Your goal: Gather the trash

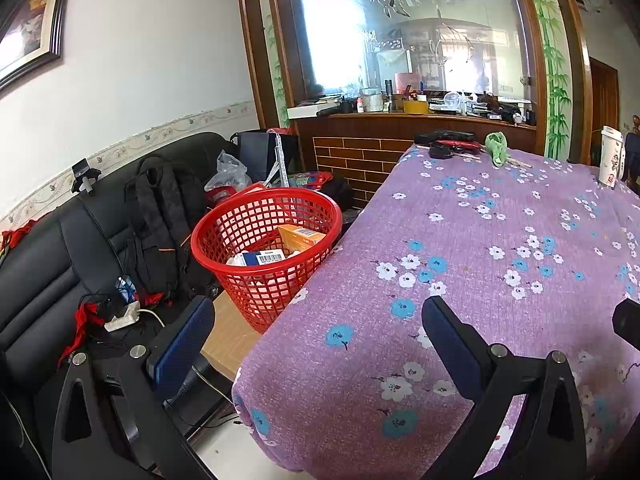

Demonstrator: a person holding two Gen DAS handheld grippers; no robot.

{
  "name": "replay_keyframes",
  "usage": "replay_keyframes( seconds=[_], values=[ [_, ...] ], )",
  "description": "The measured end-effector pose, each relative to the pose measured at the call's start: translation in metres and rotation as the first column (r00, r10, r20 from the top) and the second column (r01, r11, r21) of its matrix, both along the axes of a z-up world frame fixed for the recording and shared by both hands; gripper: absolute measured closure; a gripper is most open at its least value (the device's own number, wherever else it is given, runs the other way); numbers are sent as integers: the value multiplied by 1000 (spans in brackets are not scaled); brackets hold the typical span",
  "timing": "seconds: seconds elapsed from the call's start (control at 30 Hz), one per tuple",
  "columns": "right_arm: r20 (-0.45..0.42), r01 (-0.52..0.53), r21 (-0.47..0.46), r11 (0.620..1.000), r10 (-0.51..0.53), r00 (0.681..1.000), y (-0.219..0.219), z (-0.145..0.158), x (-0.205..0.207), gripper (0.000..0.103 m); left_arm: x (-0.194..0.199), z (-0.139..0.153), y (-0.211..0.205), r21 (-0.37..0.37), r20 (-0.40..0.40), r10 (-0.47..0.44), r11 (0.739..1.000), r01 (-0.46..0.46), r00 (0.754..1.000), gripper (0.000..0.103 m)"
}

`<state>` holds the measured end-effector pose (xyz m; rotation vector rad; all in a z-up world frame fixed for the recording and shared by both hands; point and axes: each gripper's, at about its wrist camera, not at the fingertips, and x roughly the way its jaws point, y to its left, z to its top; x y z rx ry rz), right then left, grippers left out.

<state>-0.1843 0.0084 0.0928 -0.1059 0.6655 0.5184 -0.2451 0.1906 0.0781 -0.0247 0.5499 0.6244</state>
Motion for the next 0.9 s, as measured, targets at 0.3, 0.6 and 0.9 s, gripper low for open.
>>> replay_keyframes(
  seconds=[0.3, 0.6, 0.9],
  values=[
    [-12, 23, 6, 1000, -23, 1000, -7, -3, 6, 5, 8, -7, -5, -10, -26, -42, 999, 41, 999, 0],
    [-65, 228, 27, 973, -226, 972, -76, -8, 54, 4, 61, -3, -55, -34, -84, -244, 970, 242, 966, 0],
    [-112, 468, -78, 880, -474, 873, -165, -31, 109, 1, 149, -16, -128, -187, -189, -447, 890, 415, 874, 0]
  ],
)
